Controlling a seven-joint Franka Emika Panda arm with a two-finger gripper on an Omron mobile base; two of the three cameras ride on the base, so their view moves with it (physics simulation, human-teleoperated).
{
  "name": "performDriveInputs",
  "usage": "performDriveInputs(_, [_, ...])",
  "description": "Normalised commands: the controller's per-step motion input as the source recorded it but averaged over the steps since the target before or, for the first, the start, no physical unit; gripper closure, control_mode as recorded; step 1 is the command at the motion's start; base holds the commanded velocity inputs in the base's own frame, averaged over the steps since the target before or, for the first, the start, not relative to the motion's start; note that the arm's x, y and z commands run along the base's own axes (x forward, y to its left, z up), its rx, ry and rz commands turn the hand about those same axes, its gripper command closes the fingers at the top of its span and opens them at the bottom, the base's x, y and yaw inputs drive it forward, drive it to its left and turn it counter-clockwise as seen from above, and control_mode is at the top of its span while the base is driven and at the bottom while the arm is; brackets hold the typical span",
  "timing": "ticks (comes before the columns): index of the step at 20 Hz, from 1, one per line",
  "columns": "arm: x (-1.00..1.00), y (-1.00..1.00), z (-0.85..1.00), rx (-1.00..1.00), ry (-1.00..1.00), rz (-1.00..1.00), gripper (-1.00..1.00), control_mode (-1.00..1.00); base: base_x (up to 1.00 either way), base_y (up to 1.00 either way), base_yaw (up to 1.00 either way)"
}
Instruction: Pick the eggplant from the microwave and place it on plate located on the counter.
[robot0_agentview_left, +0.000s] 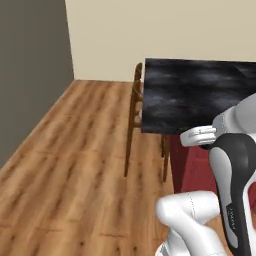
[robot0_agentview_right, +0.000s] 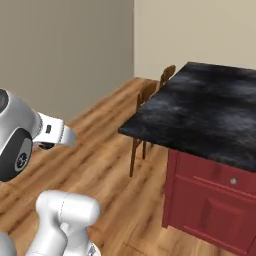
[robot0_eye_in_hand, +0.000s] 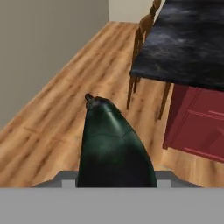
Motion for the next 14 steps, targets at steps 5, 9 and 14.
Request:
performDriveInputs(5, [0.00,0.00,0.00,0.00,0.00,0.00,1.00,1.00,0.13,0.00,-0.85])
performDriveInputs(9, [0.00,0.00,0.00,0.00,0.00,0.00,1.00,1.00,0.39,0.06,-0.76])
performDriveInputs(14, [0.00,0.00,0.00,0.00,0.00,0.00,1.00,1.00,0.60,0.28,-0.70])
